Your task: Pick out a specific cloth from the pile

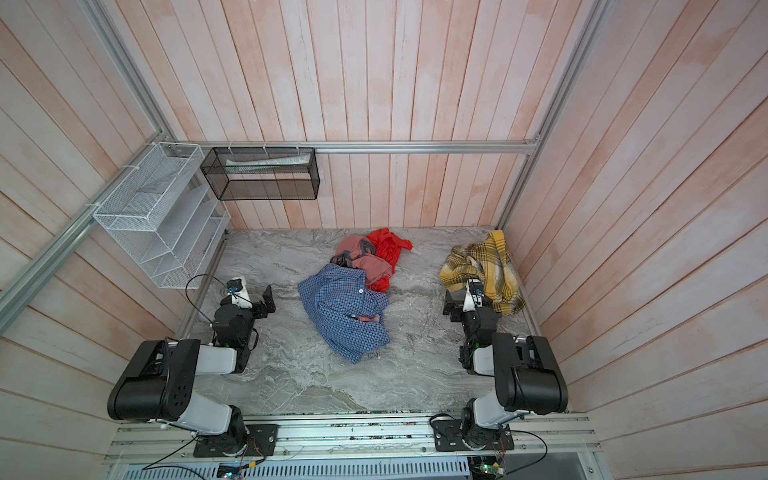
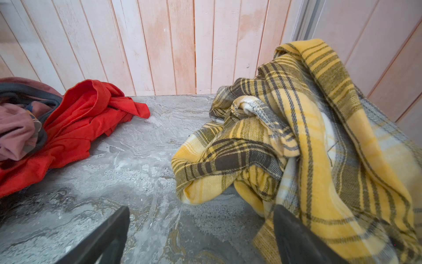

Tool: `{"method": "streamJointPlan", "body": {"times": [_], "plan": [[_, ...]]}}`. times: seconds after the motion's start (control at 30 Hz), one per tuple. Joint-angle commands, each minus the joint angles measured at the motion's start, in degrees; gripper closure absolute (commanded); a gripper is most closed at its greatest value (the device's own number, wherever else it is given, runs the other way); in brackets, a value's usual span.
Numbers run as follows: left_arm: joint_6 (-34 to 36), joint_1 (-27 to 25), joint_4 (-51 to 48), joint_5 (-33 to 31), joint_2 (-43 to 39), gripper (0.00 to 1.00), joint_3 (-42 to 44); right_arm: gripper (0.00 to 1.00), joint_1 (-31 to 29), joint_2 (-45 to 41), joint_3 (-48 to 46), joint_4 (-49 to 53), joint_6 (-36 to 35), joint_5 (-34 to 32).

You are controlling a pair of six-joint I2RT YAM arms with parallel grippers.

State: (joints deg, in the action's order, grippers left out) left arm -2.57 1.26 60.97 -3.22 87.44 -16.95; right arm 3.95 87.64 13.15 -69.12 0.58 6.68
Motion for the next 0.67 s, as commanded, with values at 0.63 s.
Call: {"method": "streamJointPlan", "body": {"times": [0.63], "plan": [[0.74,-0.11,0.71,1.03,0.36,0.00,-0.10,0.02,0.06,-0.76,0.98,0.52,0.09,-0.61]]}}
